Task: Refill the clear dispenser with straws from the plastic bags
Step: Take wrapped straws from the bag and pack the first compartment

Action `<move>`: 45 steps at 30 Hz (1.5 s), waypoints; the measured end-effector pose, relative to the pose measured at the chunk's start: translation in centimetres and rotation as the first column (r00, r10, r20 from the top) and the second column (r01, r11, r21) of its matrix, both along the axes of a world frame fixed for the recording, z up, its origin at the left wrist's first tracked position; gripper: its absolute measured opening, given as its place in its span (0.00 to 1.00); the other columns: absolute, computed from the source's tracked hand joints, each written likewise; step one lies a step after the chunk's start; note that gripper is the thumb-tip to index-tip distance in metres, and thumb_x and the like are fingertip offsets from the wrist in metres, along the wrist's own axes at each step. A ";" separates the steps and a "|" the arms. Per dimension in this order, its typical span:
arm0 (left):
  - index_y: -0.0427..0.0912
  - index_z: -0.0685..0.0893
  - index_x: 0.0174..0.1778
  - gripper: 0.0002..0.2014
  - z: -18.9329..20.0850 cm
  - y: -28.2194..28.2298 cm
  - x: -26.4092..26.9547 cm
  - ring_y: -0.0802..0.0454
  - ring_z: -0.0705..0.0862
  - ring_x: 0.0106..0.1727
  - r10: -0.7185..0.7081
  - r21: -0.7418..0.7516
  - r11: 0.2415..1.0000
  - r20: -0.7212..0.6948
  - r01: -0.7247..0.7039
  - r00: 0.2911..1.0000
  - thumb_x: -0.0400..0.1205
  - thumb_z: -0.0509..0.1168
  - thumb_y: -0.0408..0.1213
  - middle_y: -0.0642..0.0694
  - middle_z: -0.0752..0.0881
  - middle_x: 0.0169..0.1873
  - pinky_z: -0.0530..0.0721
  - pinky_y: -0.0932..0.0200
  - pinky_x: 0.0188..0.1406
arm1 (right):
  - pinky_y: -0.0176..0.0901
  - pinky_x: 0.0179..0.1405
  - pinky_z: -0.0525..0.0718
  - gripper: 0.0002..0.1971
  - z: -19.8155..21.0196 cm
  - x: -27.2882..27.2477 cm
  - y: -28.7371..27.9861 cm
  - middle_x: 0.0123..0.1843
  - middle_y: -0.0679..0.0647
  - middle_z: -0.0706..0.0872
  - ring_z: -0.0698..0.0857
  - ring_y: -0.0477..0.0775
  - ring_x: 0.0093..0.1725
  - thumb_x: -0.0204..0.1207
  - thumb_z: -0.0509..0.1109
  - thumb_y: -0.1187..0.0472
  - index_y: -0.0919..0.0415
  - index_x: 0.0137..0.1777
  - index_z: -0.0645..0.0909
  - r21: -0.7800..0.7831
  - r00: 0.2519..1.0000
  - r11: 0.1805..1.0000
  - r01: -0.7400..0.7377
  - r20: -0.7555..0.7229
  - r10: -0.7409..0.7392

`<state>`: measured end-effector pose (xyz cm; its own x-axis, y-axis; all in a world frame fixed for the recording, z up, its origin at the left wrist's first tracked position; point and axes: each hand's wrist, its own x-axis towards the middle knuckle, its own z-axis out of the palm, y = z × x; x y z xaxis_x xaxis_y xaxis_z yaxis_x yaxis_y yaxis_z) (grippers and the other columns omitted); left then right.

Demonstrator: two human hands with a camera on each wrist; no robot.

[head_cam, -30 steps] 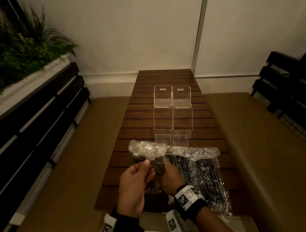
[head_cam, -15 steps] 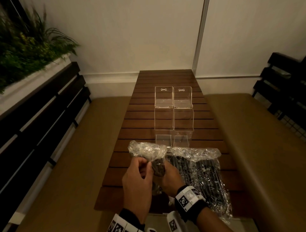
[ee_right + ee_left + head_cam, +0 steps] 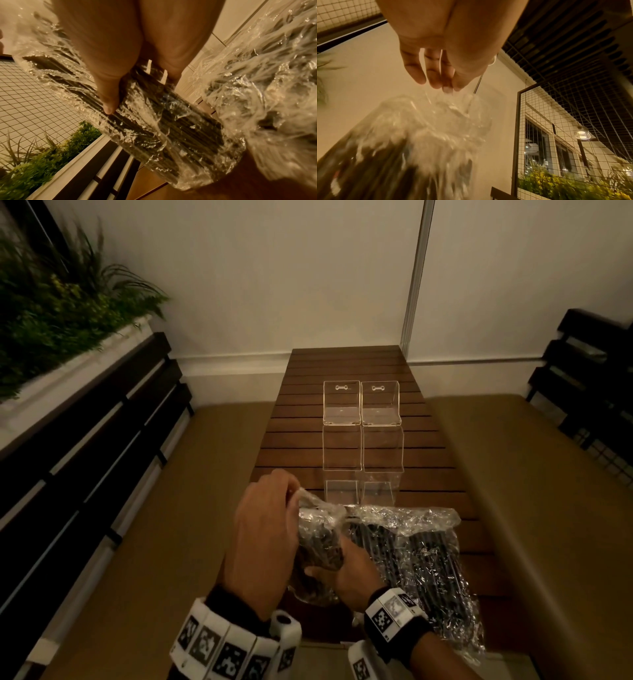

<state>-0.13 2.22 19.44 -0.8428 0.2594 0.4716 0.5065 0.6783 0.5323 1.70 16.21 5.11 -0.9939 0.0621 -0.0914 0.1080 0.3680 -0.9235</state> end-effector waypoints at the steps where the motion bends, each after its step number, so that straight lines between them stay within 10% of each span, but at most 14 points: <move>1: 0.47 0.79 0.46 0.03 0.7 0.0 -0.5 0.56 0.79 0.43 -0.019 -0.013 1.000 -0.028 0.018 0.999 0.83 0.60 0.40 0.54 0.80 0.41 0.79 0.66 0.40 | 0.24 0.54 0.73 0.26 0.0 0.1 0.1 0.53 0.29 0.81 0.79 0.30 0.57 0.71 0.80 0.53 0.28 0.59 0.71 -0.003 1.000 1.000 -0.001 0.005 0.001; 8: 0.53 0.80 0.53 0.04 3.8 -0.7 -3.5 0.67 0.83 0.49 -0.125 0.275 0.956 0.053 0.106 0.991 0.84 0.64 0.39 0.60 0.85 0.46 0.80 0.70 0.44 | 0.39 0.66 0.79 0.27 -0.1 0.1 0.1 0.58 0.34 0.84 0.82 0.37 0.63 0.70 0.81 0.53 0.26 0.57 0.71 -0.001 1.000 1.000 -0.011 -0.003 0.011; 13: 0.62 0.71 0.70 0.31 0.7 -2.5 -3.7 0.68 0.79 0.66 -0.264 0.417 0.896 0.224 0.152 0.938 0.72 0.64 0.69 0.65 0.78 0.66 0.81 0.59 0.61 | 0.41 0.67 0.80 0.25 -0.3 -0.3 0.6 0.60 0.36 0.86 0.82 0.36 0.63 0.69 0.81 0.51 0.30 0.60 0.73 0.007 1.000 1.000 -0.005 0.000 0.005; 18: 0.72 0.60 0.76 0.55 -6.0 -3.9 -2.9 0.62 0.81 0.69 -0.518 0.550 0.812 0.523 0.197 0.677 0.53 0.79 0.68 0.64 0.77 0.71 0.85 0.58 0.60 | 0.35 0.60 0.81 0.19 0.2 -0.8 0.7 0.55 0.36 0.85 0.81 0.31 0.56 0.72 0.78 0.50 0.39 0.61 0.78 0.057 0.999 0.998 -0.029 0.024 0.028; 23: 0.62 0.70 0.66 0.38 -8.7 -2.3 -2.9 0.60 0.87 0.60 -0.597 0.689 0.714 0.506 0.125 0.622 0.70 0.75 0.23 0.60 0.89 0.57 0.87 0.69 0.45 | 0.34 0.61 0.83 0.21 1.1 -0.3 0.6 0.55 0.36 0.87 0.84 0.29 0.55 0.72 0.79 0.53 0.44 0.65 0.80 -0.020 0.999 0.999 -0.041 0.035 0.041; 25: 0.59 0.71 0.69 0.37 -9.6 -2.1 -3.5 0.53 0.87 0.63 -0.608 0.716 0.691 0.501 0.100 0.615 0.70 0.77 0.26 0.54 0.89 0.59 0.88 0.63 0.49 | 0.41 0.66 0.84 0.29 1.9 0.1 0.9 0.58 0.34 0.87 0.84 0.29 0.58 0.68 0.82 0.55 0.44 0.69 0.77 -0.051 0.998 0.997 -0.050 0.043 0.052; 30: 0.53 0.68 0.76 0.46 -11.3 -2.1 -4.6 0.46 0.85 0.67 -0.614 0.734 0.674 0.494 0.084 0.615 0.64 0.83 0.45 0.46 0.85 0.66 0.88 0.46 0.60 | 0.24 0.53 0.83 0.48 4.6 0.6 2.3 0.63 0.28 0.80 0.80 0.24 0.61 0.59 0.88 0.57 0.20 0.67 0.60 -0.206 0.999 0.978 -0.032 -0.018 0.030; 35: 0.51 0.65 0.80 0.48 -13.6 -2.1 -4.4 0.49 0.82 0.70 -0.571 0.679 0.725 0.502 0.112 0.650 0.66 0.78 0.60 0.52 0.83 0.70 0.84 0.44 0.65 | 0.55 0.65 0.85 0.49 4.3 -1.3 0.4 0.68 0.43 0.83 0.83 0.46 0.68 0.50 0.92 0.50 0.30 0.70 0.68 -0.221 0.993 0.974 0.040 -0.096 -0.063; 42: 0.57 0.71 0.64 0.27 -16.5 -3.0 -4.4 0.45 0.83 0.64 -0.288 0.203 0.957 0.617 0.205 0.732 0.77 0.73 0.30 0.42 0.84 0.62 0.77 0.72 0.53 | 0.44 0.64 0.85 0.42 1.6 -1.2 -1.3 0.64 0.42 0.87 0.85 0.40 0.65 0.59 0.89 0.56 0.39 0.71 0.72 -0.175 0.985 0.980 0.098 -0.121 -0.121; 45: 0.42 0.71 0.75 0.27 -14.5 -3.8 -4.7 0.58 0.84 0.63 -0.479 0.405 0.875 0.648 0.264 0.592 0.81 0.70 0.34 0.53 0.84 0.65 0.81 0.70 0.60 | 0.43 0.64 0.85 0.40 1.7 -1.3 -1.4 0.64 0.41 0.87 0.84 0.39 0.64 0.59 0.89 0.55 0.40 0.70 0.73 -0.157 0.983 0.981 0.110 -0.127 -0.131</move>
